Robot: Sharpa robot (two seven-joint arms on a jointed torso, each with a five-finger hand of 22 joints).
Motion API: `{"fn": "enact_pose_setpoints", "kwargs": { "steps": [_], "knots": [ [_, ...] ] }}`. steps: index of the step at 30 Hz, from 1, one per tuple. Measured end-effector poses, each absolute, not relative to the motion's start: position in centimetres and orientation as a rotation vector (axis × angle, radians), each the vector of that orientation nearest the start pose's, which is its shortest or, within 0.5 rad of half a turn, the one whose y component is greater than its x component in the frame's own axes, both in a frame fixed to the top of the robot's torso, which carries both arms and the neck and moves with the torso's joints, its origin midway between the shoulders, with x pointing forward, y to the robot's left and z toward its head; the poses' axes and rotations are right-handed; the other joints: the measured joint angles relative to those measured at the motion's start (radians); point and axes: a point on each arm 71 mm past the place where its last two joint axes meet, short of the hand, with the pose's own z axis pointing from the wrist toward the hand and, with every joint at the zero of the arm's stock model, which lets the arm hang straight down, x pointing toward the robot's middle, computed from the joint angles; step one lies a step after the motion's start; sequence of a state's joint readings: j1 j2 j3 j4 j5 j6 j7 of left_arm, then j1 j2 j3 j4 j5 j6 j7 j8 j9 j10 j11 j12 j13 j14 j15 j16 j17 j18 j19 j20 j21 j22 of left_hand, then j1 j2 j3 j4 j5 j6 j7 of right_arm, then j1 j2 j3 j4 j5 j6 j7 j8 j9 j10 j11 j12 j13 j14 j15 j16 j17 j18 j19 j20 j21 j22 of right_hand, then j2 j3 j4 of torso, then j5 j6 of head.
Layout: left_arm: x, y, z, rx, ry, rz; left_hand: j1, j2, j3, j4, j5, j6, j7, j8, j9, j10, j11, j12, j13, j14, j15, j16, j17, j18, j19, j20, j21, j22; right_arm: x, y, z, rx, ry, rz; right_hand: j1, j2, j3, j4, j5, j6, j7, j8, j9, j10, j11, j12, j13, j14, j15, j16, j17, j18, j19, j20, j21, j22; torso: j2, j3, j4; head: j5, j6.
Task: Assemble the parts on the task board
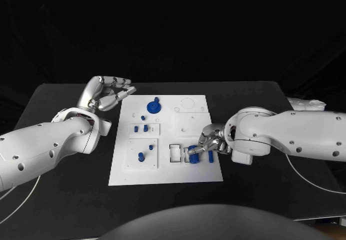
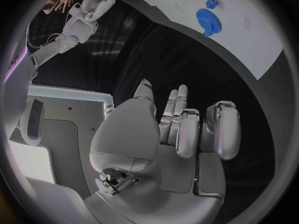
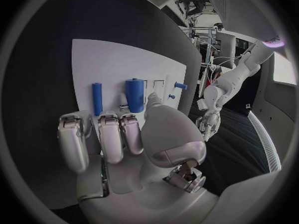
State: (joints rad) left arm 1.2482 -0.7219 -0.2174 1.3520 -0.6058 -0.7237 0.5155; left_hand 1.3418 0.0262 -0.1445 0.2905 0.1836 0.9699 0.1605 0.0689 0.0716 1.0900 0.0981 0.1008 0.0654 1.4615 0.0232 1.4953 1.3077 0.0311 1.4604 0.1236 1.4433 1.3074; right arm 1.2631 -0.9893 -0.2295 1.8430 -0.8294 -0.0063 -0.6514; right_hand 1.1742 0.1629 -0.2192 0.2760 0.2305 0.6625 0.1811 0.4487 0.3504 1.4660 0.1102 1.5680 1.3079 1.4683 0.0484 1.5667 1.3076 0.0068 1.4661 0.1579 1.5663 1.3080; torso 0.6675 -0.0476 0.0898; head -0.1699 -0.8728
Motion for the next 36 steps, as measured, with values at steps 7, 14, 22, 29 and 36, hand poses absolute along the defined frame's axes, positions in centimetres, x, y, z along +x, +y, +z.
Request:
{"fn": "enact_pose_setpoints", "kwargs": {
  "steps": [7, 14, 22, 29, 36],
  "knots": [
    [50.24, 20.21, -19.69, -0.35, 1.27, -1.092, 0.0, 0.0, 0.0, 0.0, 0.0, 0.0, 0.0, 0.0, 0.0, 0.0, 0.0, 0.0, 0.0, 0.0, 0.0, 0.0, 0.0, 0.0, 0.0, 0.0, 0.0, 0.0, 38.5, -20.64, -24.58, 0.39, 2.531, 0.453, 0.007, 0.007, 0.006, -0.006, 0.006, -0.011, 0.002, 0.0, 0.121, 0.0, 0.007, 0.0, 0.0, -0.004, 0.004, 0.0, 0.0, 0.0, 0.0, 0.0, 0.0, 0.0, 0.0, -0.0006, 0.0002, -0.001, 0.0],
    [50.25, 20.25, -19.7, -0.351, 1.27, -1.091, 0.0, 0.0, 0.0, 0.0, 0.0, 0.0, 0.0, 0.0, 0.0, 0.0, 0.0, 0.0, 0.0, 0.0, 0.0, 0.0, 0.0, 0.0, 0.0, 0.0, 0.0, 0.0, 38.62, -20.46, -24.76, 0.391, 2.532, 0.449, 0.018, 0.018, 0.018, -0.023, 0.006, -0.012, 0.001, 0.0, 0.226, 0.0, 0.007, 0.0, 0.0, -0.004, 0.004, 0.0, 0.0, 0.0, 0.0, 0.0, 0.0, 0.0, 0.0, -0.0005, 0.0007, 0.0, 0.0],
    [50.24, 20.34, -19.69, -0.351, 1.27, -1.09, 0.0, 0.0, 0.0, 0.0, 0.0, 0.0, 0.0, 0.0, 0.0, 0.0, 0.0, 0.0, 0.0, 0.0, 0.0, 0.0, 0.0, 0.0, 0.0, 0.0, 0.0, 0.0, 38.64, -20.02, -24.95, 0.391, 2.533, 0.455, 0.096, 0.031, 0.101, -0.106, 0.029, -0.016, 0.005, 0.008, 0.325, 0.0, 0.008, 0.006, 0.005, -0.004, 0.004, 0.0, 0.0, 0.0, 0.0, 0.0, 0.0, 0.0, 0.0, -0.0002, 0.0008, 0.002, 0.0],
    [50.24, 20.4, -19.69, -0.352, 1.27, -1.089, 0.0, 0.0, 0.0, 0.0, 0.0, 0.0, 0.0, 0.0, 0.0, 0.0, 0.0, 0.0, 0.0, 0.0, 0.0, 0.0, 0.0, 0.0, 0.0, 0.0, 0.0, 0.0, 38.63, -19.96, -24.97, 0.398, 2.529, 0.459, 0.127, 0.007, 0.109, -0.099, 0.076, 0.0, 0.002, 0.01, 0.325, -0.002, 0.009, 0.007, -0.001, -0.003, 0.004, 0.0, 0.0, 0.0, 0.0, 0.0, 0.0, 0.0, 0.0, 0.0, 0.0005, 0.003, 0.0],
    [50.25, 20.41, -19.7, -0.352, 1.27, -1.088, 0.0, 0.0, 0.0, 0.0, 0.0, 0.0, 0.0, 0.0, 0.0, 0.0, 0.0, 0.0, 0.0, 0.0, 0.0, 0.0, 0.0, 0.0, 0.0, 0.0, 0.0, 0.0, 38.57, -20.09, -25.02, 0.416, 2.52, 0.464, 0.14, -0.005, 0.154, -0.065, 0.054, 0.034, 0.002, -0.006, 0.323, -0.001, 0.009, 0.006, 0.0, -0.003, 0.004, 0.0, 0.0, 0.0, 0.0, 0.0, 0.0, 0.0, 0.0, 0.0, 0.0002, 0.005, 0.0]
  ]
}}
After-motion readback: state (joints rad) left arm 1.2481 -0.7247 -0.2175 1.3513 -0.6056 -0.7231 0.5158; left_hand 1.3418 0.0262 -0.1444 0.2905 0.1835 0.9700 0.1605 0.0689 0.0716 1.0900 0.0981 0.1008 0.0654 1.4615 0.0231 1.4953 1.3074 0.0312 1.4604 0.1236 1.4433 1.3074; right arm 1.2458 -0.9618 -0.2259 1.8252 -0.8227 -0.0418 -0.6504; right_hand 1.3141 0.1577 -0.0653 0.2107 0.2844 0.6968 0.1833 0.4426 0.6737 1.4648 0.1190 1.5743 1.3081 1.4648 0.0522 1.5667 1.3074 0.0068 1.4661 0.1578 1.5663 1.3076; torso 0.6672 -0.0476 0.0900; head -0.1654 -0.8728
